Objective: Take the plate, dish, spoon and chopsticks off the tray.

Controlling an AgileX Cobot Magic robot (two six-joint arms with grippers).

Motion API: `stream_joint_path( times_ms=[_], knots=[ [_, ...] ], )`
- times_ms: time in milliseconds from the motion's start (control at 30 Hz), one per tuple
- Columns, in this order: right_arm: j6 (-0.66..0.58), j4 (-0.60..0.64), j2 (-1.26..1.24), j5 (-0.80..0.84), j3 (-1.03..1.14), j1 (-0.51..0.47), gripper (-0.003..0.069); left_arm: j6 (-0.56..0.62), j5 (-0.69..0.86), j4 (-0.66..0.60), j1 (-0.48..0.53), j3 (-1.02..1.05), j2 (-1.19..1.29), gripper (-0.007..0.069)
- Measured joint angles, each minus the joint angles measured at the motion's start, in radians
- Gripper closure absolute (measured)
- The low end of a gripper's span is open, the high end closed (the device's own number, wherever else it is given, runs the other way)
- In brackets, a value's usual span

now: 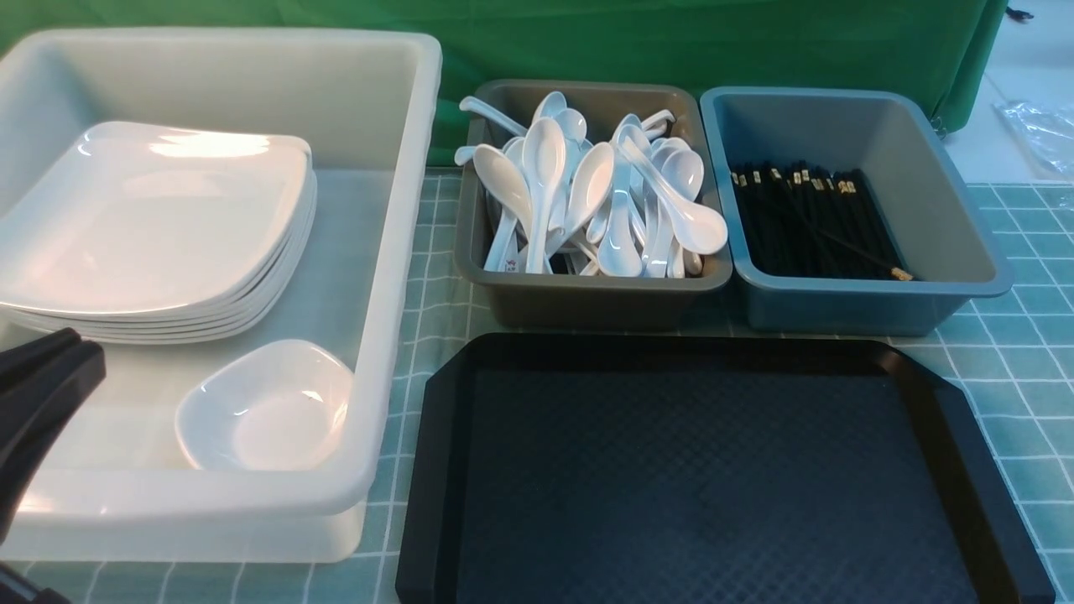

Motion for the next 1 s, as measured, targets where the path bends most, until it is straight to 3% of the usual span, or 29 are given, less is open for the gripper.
stream_joint_path(
  times_ms=[467,500,600,767,1000],
  knots=[
    [0.000,0.000,0.000,0.000,0.000,0.000,0.0592,-0.035,-0.001,0.032,0.004,0.001,-0.015,0.0612],
    [0.000,0.000,0.000,0.000,0.000,0.000,0.0591,-0.147,-0.009,0.079,0.034,0.017,-0.051,0.0612],
    [0.000,0.000,0.000,0.000,0.000,0.000,0.0589,-0.337,-0.057,0.166,0.149,0.109,-0.147,0.0612],
    [0.000,0.000,0.000,0.000,0.000,0.000,0.0587,-0.428,-0.059,0.185,0.288,0.289,-0.266,0.0612],
    [0.000,0.000,0.000,0.000,0.000,0.000,0.0573,-0.467,-0.018,0.156,0.363,0.431,-0.321,0.0612]
  ],
)
